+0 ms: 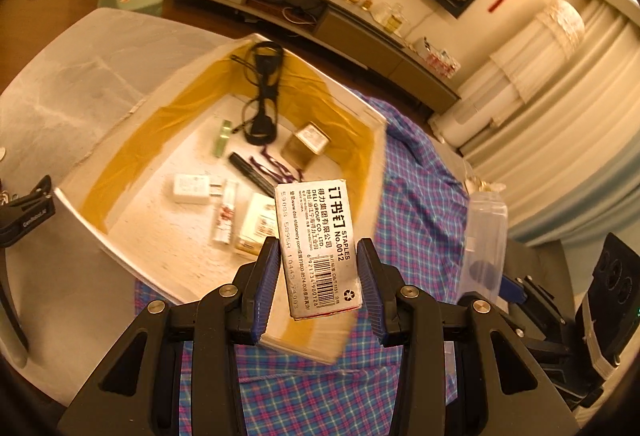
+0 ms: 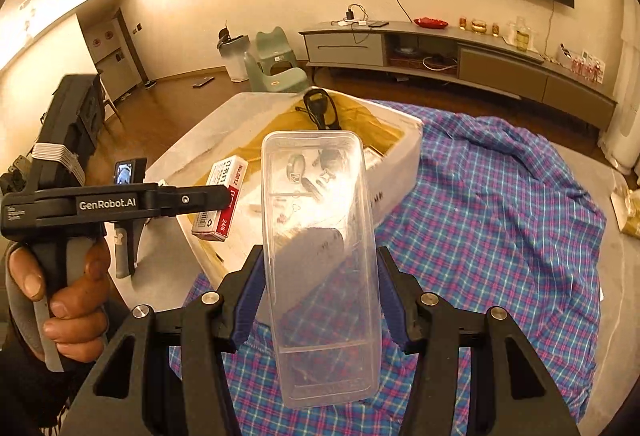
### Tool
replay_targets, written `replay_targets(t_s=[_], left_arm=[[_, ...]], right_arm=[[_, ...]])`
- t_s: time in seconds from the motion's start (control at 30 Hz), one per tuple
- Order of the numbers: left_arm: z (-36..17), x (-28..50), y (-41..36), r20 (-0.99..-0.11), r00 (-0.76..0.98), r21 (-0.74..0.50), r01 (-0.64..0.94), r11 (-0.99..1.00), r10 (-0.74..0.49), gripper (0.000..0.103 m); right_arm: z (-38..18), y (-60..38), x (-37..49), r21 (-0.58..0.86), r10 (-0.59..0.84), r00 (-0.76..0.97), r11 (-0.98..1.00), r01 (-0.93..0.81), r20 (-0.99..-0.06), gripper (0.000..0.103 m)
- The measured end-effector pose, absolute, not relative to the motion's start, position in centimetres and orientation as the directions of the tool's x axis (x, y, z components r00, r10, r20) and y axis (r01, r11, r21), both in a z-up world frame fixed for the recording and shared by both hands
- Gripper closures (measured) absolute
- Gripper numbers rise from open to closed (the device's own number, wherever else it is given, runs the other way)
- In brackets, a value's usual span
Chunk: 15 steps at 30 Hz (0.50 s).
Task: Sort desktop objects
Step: 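Carry the stapler box and clear plastic box over the cardboard box with both tools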
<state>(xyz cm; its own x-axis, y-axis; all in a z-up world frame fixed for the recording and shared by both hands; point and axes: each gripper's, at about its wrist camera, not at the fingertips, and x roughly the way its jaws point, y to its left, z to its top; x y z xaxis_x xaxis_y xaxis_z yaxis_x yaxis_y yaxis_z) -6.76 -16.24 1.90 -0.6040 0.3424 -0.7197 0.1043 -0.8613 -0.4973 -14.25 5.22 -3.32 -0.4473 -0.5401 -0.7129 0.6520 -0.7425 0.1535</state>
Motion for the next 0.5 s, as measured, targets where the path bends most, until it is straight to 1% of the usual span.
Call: replay_targets(t_s=[0.5], left_arm=[[1.3,-8.8,-22.1,-0.708,-0.636,-0.525,0.183,-0.831,0.308,0.062]], right_arm=[[-2.8,-0.2,-16.1,0.116,-0.549,-0.431,-0.703,0.702,-0.716,0.048]])
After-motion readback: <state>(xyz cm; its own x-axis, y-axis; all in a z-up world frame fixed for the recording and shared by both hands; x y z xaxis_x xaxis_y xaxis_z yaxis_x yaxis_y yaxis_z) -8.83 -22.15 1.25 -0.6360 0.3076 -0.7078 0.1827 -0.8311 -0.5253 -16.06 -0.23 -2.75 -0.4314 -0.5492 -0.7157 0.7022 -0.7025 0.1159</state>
